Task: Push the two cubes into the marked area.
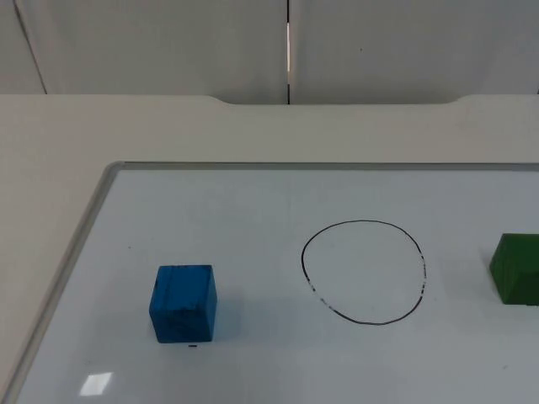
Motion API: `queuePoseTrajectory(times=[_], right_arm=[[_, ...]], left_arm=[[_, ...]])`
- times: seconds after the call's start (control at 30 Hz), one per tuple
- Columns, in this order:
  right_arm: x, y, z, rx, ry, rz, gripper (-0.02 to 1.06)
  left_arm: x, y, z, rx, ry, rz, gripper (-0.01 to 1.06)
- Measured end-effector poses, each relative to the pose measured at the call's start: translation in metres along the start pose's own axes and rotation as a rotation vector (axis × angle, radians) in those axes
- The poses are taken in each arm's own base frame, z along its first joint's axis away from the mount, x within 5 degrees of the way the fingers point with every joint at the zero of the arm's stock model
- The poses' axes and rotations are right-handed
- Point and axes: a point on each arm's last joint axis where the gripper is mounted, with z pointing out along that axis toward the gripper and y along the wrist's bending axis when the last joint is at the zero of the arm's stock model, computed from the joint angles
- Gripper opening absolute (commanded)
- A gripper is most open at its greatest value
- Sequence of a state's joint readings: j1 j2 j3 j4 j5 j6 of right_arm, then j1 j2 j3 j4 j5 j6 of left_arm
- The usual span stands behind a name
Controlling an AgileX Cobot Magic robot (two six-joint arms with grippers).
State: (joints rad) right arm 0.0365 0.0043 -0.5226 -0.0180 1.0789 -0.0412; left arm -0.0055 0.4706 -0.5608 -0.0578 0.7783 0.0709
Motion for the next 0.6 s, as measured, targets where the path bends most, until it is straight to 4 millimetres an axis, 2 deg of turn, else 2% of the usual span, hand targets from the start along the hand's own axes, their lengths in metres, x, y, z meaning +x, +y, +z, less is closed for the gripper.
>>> queuePoseTrajectory(times=[0.1, 0.23, 0.27, 0.33, 0.47, 0.5, 0.53, 0.57, 0.6], right_arm=[[0.0, 0.0, 0.0, 0.0, 0.0, 0.0, 1.05], [0.0, 0.0, 0.0, 0.0, 0.0, 0.0, 1.05], [0.0, 0.0, 0.0, 0.0, 0.0, 0.0, 1.05], [0.0, 0.0, 0.0, 0.0, 0.0, 0.0, 1.05], [0.0, 0.0, 0.0, 0.0, 0.0, 0.0, 1.05], [0.0, 0.0, 0.0, 0.0, 0.0, 0.0, 1.05], [0.0, 0.0, 0.0, 0.0, 0.0, 0.0, 1.05], [0.0, 0.0, 0.0, 0.0, 0.0, 0.0, 1.05], [0.0, 0.0, 0.0, 0.0, 0.0, 0.0, 1.05]], left_arm=[[-0.002, 0.0, 0.007, 0.005, 0.023, -0.007, 0.94], [-0.005, 0.0, 0.017, 0.015, 0.054, -0.018, 0.8], [-0.005, 0.0, 0.02, 0.016, 0.062, -0.02, 0.8], [-0.007, 0.0, 0.027, 0.017, 0.086, -0.023, 0.66], [-0.009, 0.0, 0.039, 0.017, 0.123, -0.028, 0.19], [-0.009, 0.001, 0.044, 0.018, 0.145, -0.027, 0.19], [-0.009, 0.001, 0.048, 0.021, 0.162, -0.025, 0.13], [-0.008, 0.0, 0.054, 0.028, 0.188, -0.03, 0.01], [-0.008, 0.0, 0.061, 0.037, 0.218, -0.033, 0.0]])
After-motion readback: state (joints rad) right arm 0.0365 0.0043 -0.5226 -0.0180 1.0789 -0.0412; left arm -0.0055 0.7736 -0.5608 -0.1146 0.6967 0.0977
